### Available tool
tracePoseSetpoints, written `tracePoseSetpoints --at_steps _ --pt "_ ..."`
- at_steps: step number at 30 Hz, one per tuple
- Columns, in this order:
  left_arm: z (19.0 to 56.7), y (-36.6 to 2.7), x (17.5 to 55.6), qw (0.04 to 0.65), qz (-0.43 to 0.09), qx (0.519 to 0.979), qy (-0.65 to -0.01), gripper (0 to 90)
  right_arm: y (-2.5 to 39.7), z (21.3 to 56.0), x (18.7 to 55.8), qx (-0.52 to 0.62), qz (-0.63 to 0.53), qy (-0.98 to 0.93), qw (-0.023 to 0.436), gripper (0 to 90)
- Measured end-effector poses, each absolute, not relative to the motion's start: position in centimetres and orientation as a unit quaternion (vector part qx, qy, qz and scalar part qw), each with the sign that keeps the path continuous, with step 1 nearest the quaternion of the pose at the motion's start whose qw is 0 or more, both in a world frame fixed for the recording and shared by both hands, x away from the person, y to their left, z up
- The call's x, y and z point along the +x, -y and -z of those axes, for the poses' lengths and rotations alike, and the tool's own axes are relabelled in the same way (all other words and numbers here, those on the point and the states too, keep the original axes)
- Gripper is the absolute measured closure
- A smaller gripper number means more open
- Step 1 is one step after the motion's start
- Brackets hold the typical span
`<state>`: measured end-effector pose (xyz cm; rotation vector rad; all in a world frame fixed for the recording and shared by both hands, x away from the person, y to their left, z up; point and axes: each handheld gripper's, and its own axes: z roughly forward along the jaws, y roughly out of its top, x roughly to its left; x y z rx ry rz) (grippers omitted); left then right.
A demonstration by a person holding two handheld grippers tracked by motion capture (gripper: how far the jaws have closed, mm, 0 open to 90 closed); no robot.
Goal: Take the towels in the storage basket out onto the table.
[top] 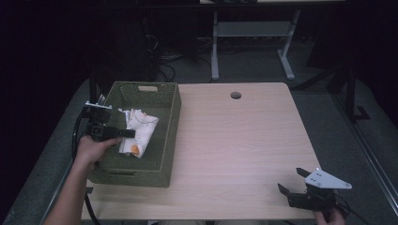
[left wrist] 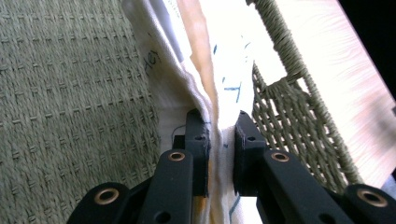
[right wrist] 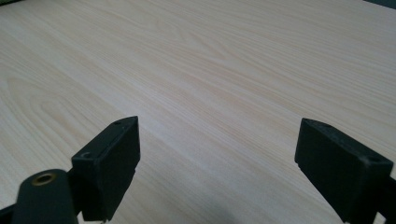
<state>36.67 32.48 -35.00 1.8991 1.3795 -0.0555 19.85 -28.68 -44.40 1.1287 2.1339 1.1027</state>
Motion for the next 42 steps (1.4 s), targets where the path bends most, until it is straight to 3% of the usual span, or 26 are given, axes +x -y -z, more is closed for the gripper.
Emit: tracePoseSetpoints --at_steps 20,42 --pt "34.6 -32.8 36.4 0.472 0.061 0.7 -0.532 79.3 29.4 44.5 20.0 0.424 -0.405 -0.773 0.241 13.9" --pt "31.9 -31.2 37.0 0.511 0.062 0.686 -0.515 79.5 29.5 44.6 20.0 0.428 -0.408 -0.77 0.241 13.9"
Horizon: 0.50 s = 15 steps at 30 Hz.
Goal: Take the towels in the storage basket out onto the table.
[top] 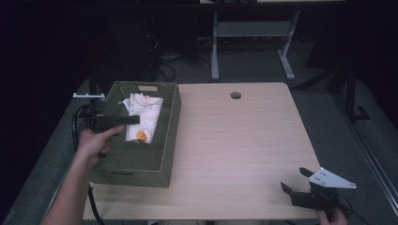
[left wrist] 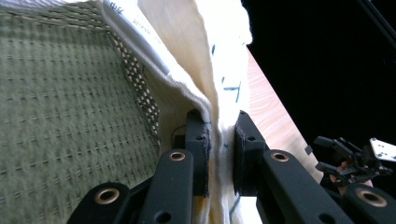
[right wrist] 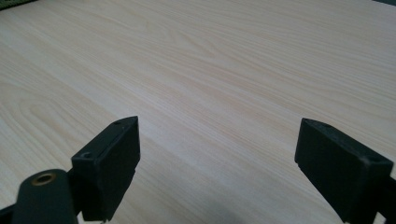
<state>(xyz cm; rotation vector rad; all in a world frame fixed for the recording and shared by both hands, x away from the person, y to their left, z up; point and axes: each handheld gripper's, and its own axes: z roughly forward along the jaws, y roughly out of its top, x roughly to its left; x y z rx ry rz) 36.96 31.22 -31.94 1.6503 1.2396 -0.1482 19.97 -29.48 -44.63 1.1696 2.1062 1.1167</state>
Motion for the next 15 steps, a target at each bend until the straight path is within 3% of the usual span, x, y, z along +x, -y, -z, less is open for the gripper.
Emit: tracePoseSetpoints --at_steps 15 --pt "30.4 -28.0 37.7 0.518 0.062 0.7 -0.487 79.5 29.4 44.6 19.9 0.425 -0.41 -0.771 0.24 13.8"
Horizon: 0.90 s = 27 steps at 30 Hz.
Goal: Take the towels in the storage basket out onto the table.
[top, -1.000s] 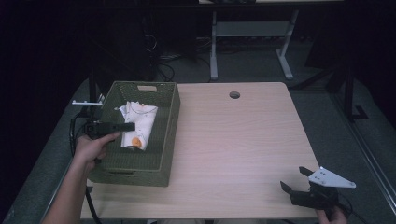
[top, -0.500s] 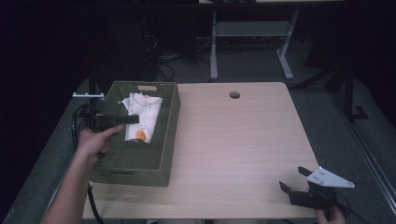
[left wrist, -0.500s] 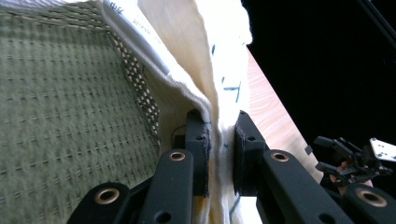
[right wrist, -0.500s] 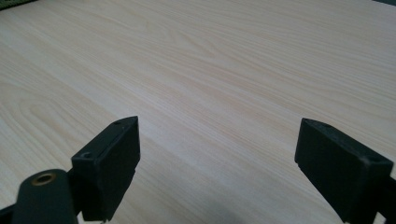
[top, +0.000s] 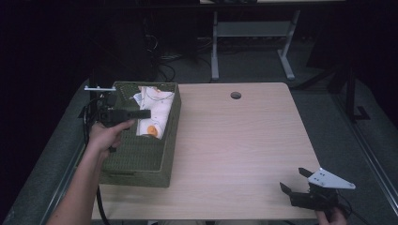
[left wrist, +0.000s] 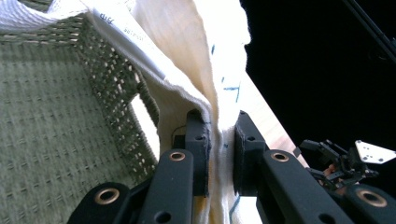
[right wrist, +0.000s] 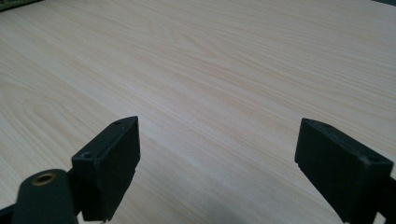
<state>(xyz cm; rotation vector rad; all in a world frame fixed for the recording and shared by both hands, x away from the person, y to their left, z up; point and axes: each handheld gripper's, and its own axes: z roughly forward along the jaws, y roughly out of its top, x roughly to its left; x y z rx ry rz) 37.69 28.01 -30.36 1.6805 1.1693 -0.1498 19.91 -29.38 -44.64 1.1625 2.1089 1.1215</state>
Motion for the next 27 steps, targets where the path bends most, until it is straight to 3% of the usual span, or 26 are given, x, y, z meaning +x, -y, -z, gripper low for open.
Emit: tracePoseSetpoints --at_steps 27 --pt "29.9 -22.2 38.6 0.512 0.082 0.73 -0.446 79.5 29.9 44.5 19.7 0.432 -0.419 -0.761 0.242 13.8"
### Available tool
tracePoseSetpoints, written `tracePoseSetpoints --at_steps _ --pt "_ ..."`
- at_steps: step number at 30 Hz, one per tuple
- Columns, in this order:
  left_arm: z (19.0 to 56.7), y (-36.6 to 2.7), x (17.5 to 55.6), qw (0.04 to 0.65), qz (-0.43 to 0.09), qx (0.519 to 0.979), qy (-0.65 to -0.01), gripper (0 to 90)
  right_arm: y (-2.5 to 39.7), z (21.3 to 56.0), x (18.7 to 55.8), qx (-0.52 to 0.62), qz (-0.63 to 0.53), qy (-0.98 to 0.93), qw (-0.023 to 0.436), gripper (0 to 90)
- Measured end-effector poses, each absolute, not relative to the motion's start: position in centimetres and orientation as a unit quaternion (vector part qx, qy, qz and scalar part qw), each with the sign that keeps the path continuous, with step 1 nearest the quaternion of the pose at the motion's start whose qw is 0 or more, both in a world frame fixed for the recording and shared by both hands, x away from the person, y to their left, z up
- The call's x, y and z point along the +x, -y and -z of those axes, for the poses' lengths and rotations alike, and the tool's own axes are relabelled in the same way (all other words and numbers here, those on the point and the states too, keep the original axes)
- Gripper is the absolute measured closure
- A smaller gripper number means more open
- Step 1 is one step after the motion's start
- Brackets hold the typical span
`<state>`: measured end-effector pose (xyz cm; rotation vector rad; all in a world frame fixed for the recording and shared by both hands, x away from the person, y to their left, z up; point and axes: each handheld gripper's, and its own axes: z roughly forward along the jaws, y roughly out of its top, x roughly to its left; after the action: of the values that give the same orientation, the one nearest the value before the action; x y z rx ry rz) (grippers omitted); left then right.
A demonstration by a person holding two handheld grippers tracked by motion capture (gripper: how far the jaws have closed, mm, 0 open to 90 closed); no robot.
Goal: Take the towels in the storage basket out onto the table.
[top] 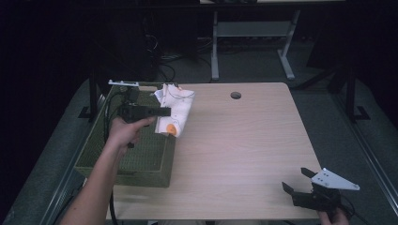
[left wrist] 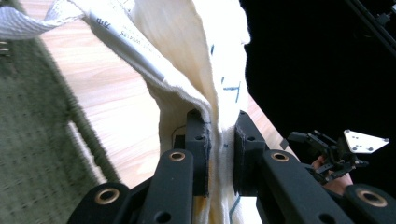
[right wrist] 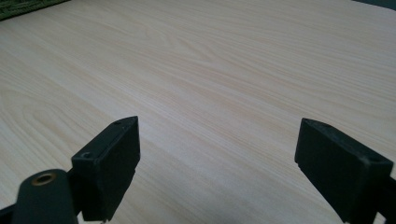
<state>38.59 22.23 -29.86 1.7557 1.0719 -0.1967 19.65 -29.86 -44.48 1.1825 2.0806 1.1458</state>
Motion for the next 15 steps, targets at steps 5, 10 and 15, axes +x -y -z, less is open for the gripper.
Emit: tracePoseSetpoints --at_steps 5,10,15 --pt "30.1 -21.2 38.7 0.513 0.087 0.731 -0.441 79.5 29.9 44.5 19.6 0.433 -0.42 -0.76 0.242 13.9" --pt "30.1 -20.3 38.8 0.514 0.092 0.734 -0.436 79.5 29.8 44.5 19.7 0.431 -0.42 -0.761 0.241 13.8" --pt "30.2 -19.3 39.0 0.514 0.094 0.736 -0.43 79.4 29.8 44.4 19.6 0.43 -0.42 -0.762 0.243 13.9"
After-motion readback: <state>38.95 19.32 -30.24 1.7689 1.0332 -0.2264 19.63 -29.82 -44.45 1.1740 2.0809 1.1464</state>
